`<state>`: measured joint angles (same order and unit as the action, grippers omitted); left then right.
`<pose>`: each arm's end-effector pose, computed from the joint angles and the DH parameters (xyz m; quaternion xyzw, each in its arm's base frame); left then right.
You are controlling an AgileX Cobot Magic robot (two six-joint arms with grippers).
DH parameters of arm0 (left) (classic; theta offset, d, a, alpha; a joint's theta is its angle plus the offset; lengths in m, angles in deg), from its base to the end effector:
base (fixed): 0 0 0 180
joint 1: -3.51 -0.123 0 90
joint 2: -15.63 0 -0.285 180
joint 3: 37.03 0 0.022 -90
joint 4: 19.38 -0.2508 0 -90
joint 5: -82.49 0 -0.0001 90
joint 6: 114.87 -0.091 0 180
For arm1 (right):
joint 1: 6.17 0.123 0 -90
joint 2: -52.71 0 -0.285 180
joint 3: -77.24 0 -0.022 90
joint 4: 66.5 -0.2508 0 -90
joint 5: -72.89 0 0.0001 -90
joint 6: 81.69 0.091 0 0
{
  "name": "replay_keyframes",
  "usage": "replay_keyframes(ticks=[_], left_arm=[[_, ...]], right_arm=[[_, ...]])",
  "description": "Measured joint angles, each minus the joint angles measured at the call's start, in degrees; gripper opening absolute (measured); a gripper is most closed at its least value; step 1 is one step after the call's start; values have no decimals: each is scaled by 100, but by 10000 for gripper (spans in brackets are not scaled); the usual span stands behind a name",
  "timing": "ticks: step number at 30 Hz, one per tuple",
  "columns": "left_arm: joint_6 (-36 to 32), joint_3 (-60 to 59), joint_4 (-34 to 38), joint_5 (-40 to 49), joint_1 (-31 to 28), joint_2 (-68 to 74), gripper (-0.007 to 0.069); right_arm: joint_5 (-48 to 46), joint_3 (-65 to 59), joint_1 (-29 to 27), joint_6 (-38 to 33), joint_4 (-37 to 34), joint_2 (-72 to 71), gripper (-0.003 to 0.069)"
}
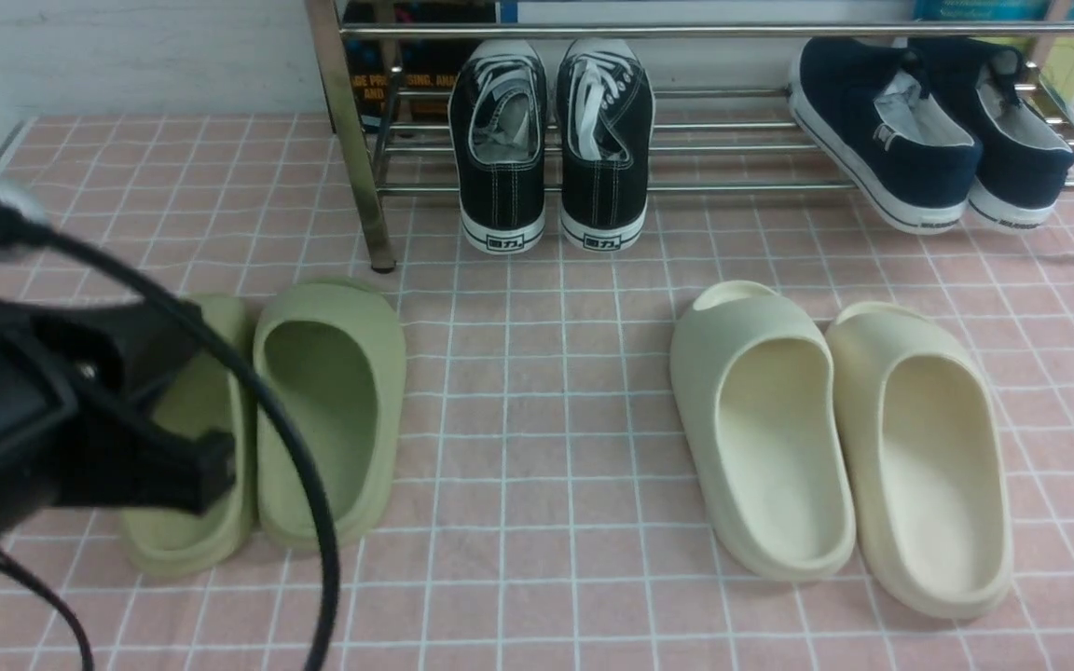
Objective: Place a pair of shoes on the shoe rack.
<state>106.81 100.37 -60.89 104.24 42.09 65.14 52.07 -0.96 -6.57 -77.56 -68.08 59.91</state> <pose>0.1311 -0.0759 0.3241 0.1829 0.7889 -0.1074 0.5768 0.0528 0.0005 0.1753 0.0390 0.7988 0.0312 0.5995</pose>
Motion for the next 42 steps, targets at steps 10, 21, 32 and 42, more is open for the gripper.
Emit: replay_keyframes(ticks=[10, 21, 32, 42], left_arm=[[370, -1215, -230, -1054, 0, 190, 20], [-390, -1379, -555, -458, -185, -1726, 22], [-3885, -2858, 2955, -1579, -2712, -3588, 22], [-4683, -3614, 4246, -261, -3151, -4239, 22]], right_arm=[[0, 0, 0, 0, 0, 0, 240], [0, 0, 0, 0, 0, 0, 240], [-12, 2, 0, 0, 0, 0, 240], [-15, 6, 0, 0, 0, 0, 240]])
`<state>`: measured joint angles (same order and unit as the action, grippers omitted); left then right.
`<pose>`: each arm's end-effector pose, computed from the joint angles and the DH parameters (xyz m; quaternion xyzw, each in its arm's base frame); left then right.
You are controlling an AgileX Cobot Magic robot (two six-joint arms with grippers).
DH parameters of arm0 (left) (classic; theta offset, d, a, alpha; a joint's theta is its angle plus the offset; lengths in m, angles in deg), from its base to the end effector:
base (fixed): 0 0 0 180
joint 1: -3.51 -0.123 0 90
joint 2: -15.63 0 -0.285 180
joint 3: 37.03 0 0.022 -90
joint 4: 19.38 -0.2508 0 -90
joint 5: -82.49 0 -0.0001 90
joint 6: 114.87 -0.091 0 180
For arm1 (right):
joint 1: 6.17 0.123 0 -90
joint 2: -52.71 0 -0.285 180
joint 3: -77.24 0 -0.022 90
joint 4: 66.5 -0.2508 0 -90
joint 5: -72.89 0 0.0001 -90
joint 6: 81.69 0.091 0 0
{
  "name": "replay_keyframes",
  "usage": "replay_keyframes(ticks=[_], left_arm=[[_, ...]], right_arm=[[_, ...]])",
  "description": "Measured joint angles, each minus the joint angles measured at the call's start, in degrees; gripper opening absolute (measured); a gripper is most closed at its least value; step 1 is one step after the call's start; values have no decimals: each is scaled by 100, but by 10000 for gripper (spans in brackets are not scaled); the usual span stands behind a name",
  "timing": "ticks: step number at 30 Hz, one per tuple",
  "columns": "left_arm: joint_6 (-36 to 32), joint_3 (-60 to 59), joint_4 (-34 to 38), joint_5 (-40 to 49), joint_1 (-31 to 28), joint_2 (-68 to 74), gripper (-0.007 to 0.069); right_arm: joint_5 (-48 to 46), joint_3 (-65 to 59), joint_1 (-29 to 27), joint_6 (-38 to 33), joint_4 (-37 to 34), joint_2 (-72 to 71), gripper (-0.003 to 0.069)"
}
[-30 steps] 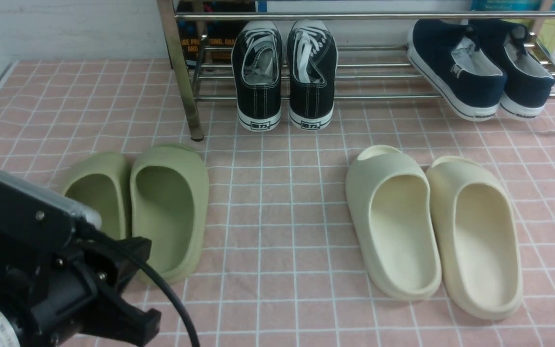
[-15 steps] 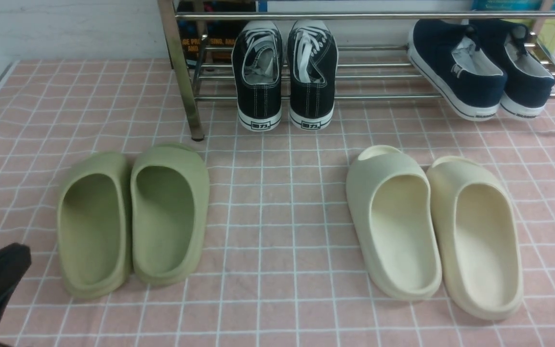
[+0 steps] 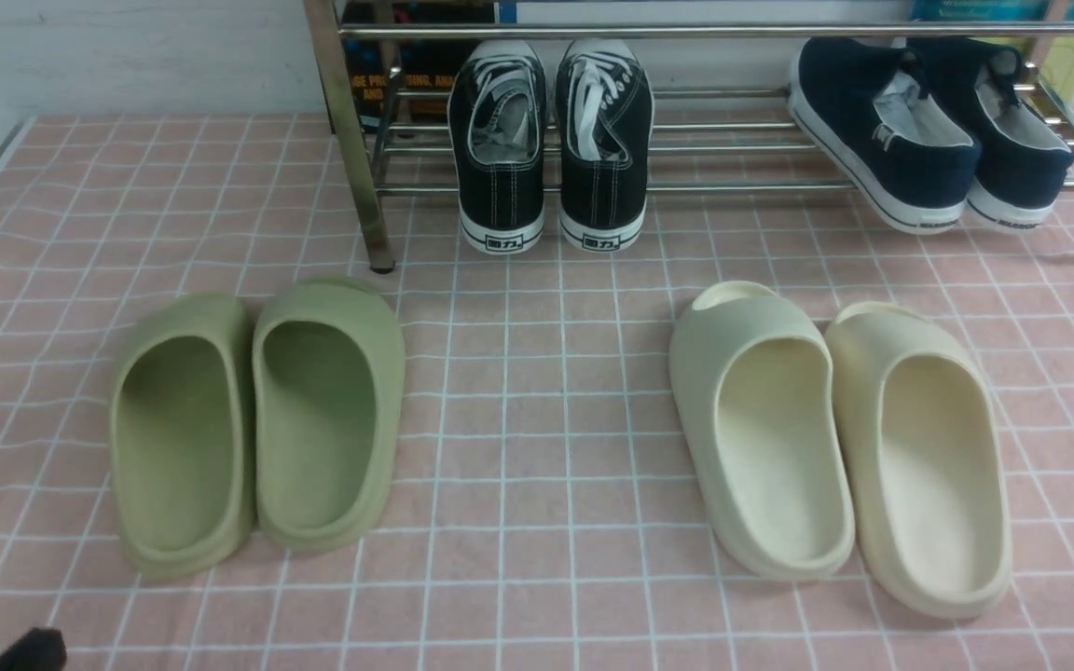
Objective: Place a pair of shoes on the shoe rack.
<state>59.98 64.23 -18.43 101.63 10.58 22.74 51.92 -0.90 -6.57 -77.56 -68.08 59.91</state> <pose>0.0532 -0.0071 0.1747 0.0799 0.7893 -0.0171 0.6086 0.0527 0.0005 0.1754 0.0390 0.7993 0.0312 0.5989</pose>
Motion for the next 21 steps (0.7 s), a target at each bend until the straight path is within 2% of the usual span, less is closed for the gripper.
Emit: replay_keyframes(ticks=[6, 21], left_arm=[[-397, 30, 360, 258, -11, 0, 31], [-436, 29, 498, 275, -11, 0, 43]], right_arm=[[0, 0, 0, 0, 0, 0, 240], [-8, 0, 0, 0, 0, 0, 240]])
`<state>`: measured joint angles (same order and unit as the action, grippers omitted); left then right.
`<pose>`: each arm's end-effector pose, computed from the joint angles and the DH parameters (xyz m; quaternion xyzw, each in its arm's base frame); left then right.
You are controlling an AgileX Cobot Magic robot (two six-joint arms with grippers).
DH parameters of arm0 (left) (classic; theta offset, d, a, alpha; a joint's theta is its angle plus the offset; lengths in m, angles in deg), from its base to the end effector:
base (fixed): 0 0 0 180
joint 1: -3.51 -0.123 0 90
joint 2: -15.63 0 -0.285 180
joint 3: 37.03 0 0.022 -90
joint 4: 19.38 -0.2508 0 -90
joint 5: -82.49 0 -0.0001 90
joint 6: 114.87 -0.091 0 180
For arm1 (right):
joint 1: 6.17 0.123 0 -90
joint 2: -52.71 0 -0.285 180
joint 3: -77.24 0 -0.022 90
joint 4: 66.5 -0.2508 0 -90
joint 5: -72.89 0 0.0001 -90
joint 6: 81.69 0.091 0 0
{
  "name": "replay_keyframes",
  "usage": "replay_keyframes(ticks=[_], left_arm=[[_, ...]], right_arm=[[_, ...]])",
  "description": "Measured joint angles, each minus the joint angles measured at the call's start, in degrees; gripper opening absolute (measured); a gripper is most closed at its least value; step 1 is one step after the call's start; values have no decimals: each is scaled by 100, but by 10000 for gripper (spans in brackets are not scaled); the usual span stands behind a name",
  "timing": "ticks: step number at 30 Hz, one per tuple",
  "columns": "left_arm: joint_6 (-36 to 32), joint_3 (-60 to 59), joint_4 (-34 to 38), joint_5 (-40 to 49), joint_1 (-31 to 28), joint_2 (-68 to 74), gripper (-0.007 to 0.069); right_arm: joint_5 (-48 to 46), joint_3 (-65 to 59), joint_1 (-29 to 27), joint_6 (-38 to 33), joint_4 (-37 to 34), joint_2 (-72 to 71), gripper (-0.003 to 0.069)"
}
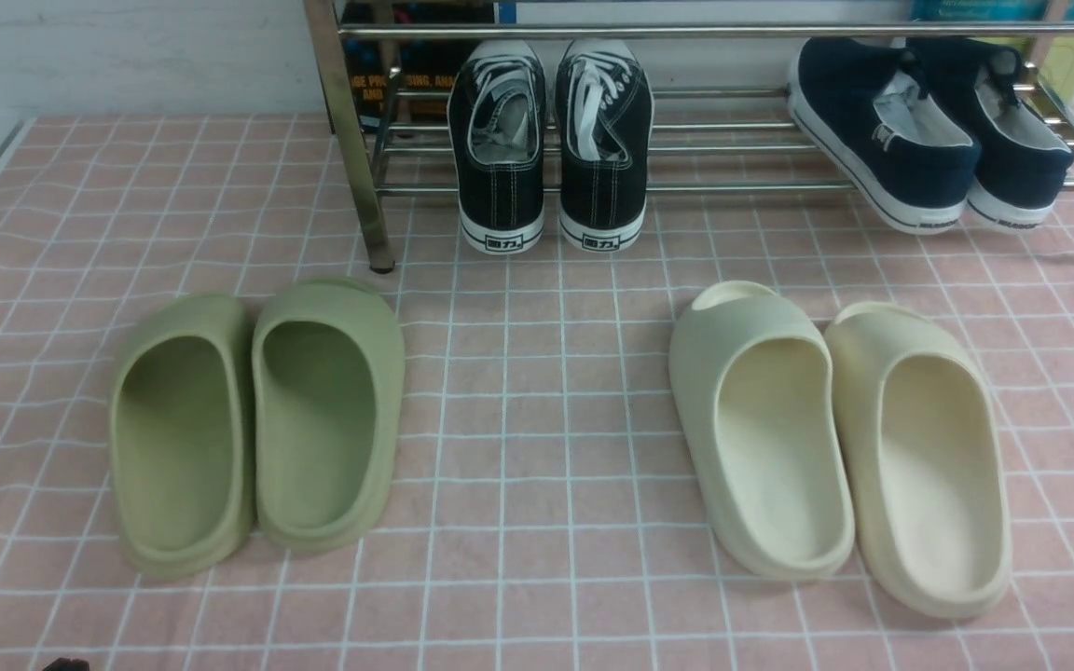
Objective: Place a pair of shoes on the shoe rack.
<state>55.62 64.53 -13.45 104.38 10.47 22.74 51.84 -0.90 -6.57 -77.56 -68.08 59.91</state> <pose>0.0515 -0.0098 0.1725 0.0883 0.8007 -0.0308 0.5918 0.0527 0.0005 0.1753 0.0390 0.7997 0.0312 0.5983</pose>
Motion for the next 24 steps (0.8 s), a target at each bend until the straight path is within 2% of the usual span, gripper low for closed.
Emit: replay_keyframes(ticks=[24], left_arm=[[0, 6, 11, 7, 0, 0, 59]], right_arm=[[-2, 0, 0, 0, 0, 0, 240]])
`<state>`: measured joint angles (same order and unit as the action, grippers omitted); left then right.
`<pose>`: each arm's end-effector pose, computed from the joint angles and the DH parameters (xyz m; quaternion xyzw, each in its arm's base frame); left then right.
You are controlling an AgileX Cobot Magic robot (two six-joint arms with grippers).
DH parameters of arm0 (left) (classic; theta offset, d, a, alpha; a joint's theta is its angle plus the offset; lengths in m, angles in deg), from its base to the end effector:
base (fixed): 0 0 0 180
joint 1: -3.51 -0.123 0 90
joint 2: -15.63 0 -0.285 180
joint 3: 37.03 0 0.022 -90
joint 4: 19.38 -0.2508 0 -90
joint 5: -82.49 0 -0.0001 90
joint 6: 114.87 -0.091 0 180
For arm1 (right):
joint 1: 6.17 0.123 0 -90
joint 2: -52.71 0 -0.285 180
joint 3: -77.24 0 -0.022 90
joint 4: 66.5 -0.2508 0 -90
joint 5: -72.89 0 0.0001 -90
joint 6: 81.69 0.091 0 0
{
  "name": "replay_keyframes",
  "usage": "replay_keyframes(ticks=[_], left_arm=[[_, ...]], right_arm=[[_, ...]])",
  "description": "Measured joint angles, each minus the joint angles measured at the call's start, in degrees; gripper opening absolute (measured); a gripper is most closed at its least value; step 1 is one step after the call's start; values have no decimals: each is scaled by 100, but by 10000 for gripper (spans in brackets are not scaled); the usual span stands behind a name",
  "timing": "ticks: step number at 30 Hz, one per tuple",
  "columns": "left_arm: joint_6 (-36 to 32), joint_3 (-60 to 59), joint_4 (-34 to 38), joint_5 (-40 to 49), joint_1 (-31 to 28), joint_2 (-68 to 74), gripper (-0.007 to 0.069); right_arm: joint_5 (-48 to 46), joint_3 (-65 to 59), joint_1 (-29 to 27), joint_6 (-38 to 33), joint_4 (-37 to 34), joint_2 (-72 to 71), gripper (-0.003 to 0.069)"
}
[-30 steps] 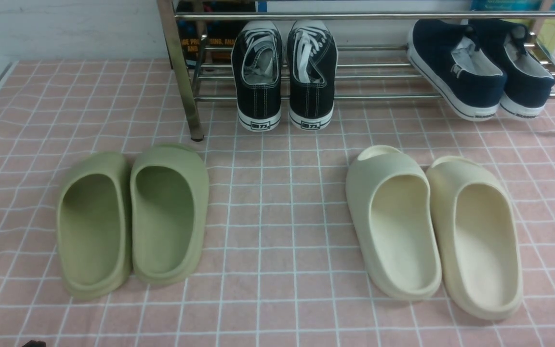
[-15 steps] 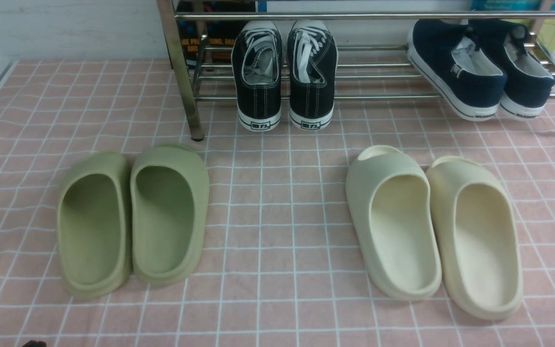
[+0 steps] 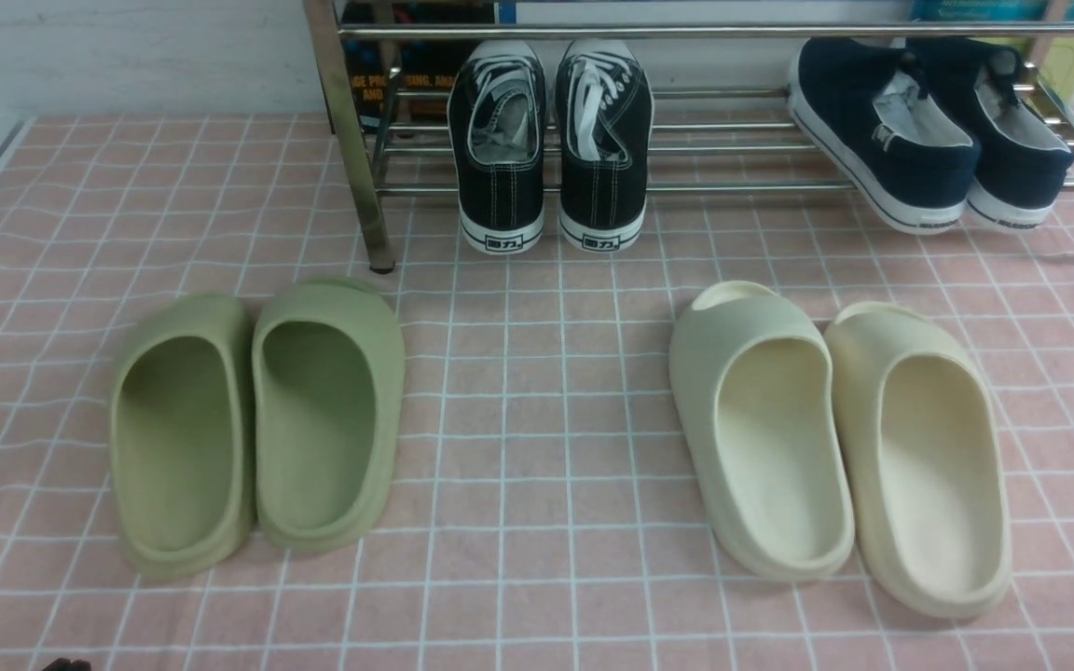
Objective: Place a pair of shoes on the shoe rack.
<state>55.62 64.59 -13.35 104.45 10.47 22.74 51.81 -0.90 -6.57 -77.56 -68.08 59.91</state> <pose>0.0514 -0.0099 0.1727 0.0879 0.8007 -0.0316 0.5917 0.0527 0.0005 0.1752 0.0390 0.7998 0.0312 0.5981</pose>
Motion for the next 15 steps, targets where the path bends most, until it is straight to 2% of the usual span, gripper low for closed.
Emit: replay_keyframes(ticks=[15], left_arm=[[-2, 0, 0, 5, 0, 0, 71]], right_arm=[[0, 0, 0, 0, 0, 0, 240]])
